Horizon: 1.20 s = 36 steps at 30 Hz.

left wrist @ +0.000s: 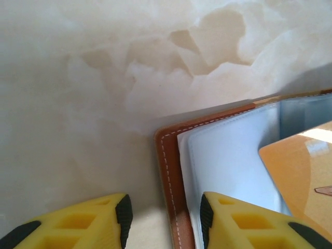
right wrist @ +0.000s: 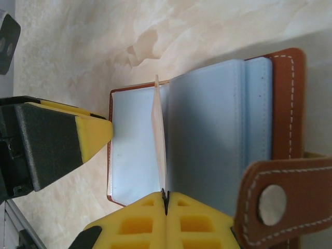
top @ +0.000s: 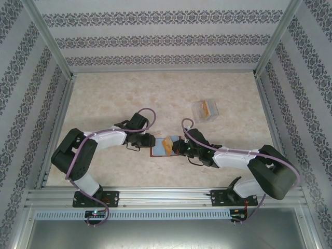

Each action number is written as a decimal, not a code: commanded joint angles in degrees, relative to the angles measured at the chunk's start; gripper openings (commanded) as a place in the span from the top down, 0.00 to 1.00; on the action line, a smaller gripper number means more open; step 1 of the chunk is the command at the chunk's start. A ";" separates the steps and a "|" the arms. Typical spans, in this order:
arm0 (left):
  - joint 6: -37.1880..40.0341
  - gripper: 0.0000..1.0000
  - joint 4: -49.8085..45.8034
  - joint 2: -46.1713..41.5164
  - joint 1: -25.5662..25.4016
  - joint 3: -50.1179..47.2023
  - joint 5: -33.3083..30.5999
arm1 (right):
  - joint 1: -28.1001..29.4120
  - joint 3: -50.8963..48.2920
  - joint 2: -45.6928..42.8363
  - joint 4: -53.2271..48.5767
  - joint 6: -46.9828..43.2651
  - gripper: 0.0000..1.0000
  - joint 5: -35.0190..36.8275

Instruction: Put the credit cards into the card holder

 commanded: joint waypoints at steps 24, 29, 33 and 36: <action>-1.41 0.60 2.45 4.90 -0.72 -2.22 2.60 | 3.96 -0.84 3.11 3.02 5.12 0.98 2.65; -1.91 0.59 2.99 4.04 -0.72 -2.77 2.63 | 3.92 -1.88 2.56 3.49 8.75 0.99 5.86; -1.61 0.59 2.28 4.12 -0.72 -2.32 2.53 | 4.00 -2.01 3.17 4.34 11.04 1.00 8.37; -1.83 0.60 3.10 4.09 -0.72 -2.73 2.87 | 4.47 -0.95 3.83 4.68 11.31 1.00 9.08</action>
